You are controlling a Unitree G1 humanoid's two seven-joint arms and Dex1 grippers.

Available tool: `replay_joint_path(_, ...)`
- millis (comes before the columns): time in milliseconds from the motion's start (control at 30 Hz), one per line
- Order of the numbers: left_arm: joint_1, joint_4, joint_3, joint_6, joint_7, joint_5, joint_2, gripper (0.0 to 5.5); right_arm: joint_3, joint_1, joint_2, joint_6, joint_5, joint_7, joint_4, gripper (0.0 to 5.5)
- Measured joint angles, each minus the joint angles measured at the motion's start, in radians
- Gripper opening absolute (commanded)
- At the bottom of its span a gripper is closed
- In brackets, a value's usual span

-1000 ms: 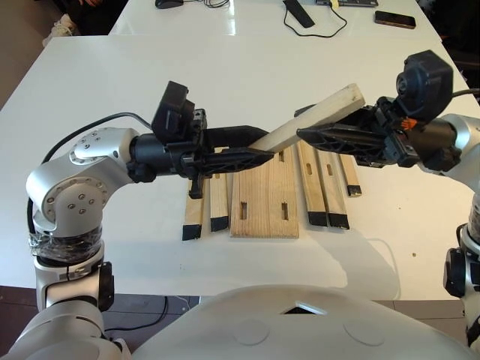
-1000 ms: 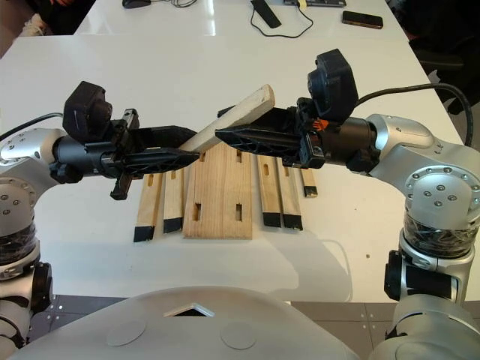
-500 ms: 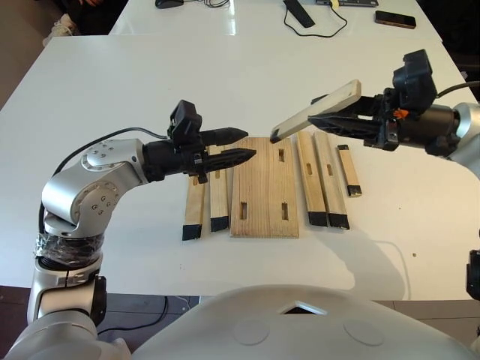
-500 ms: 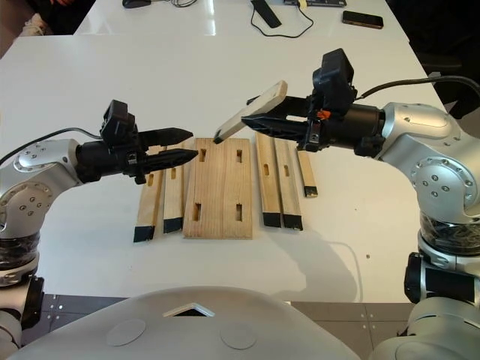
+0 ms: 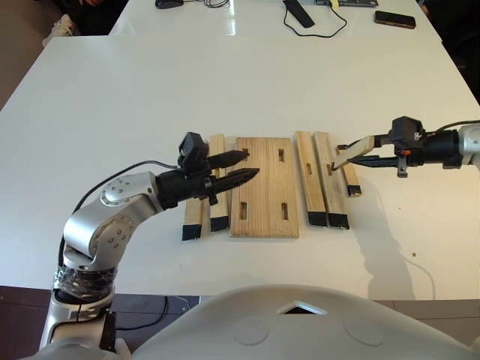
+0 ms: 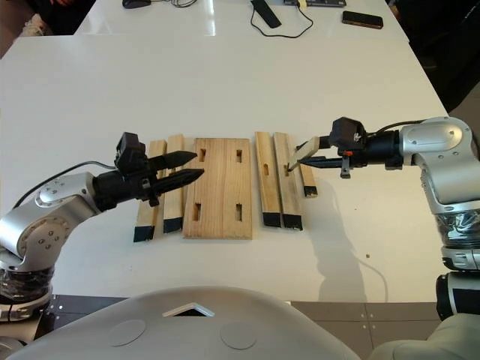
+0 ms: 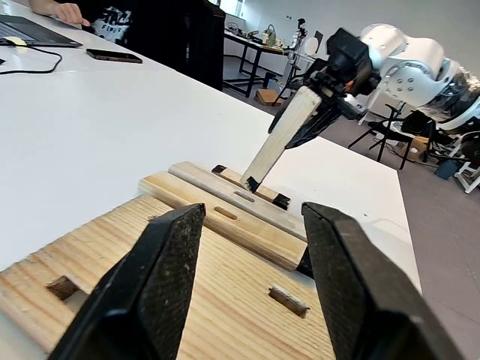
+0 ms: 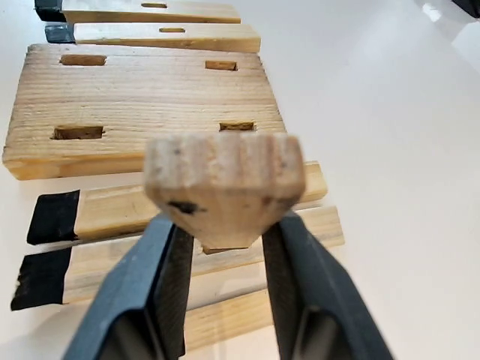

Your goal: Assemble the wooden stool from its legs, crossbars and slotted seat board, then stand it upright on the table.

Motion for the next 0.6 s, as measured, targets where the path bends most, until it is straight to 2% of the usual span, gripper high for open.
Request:
replay_joint_path(300, 0.023, -0.042, -0.006, 0.021, 0.001, -0.033, 0.007, 2.39, 0.008, 0.037, 0.03, -0.11, -0.059, -0.01, 0.022, 1.28)
replay_joint_path(467, 0.021, -0.051, -0.007, 0.029, 0.004, -0.04, 0.009, 2.39, 0.02, 0.035, 0.013, -0.01, 0.002, 0.068, 0.001, 1.28)
replay_joint_path(600, 0.014, -0.052, -0.017, 0.03, 0.017, -0.042, 0.007, 2.39, 0.062, -0.06, 0.067, -0.006, -0.01, 0.087, 0.137, 1.28)
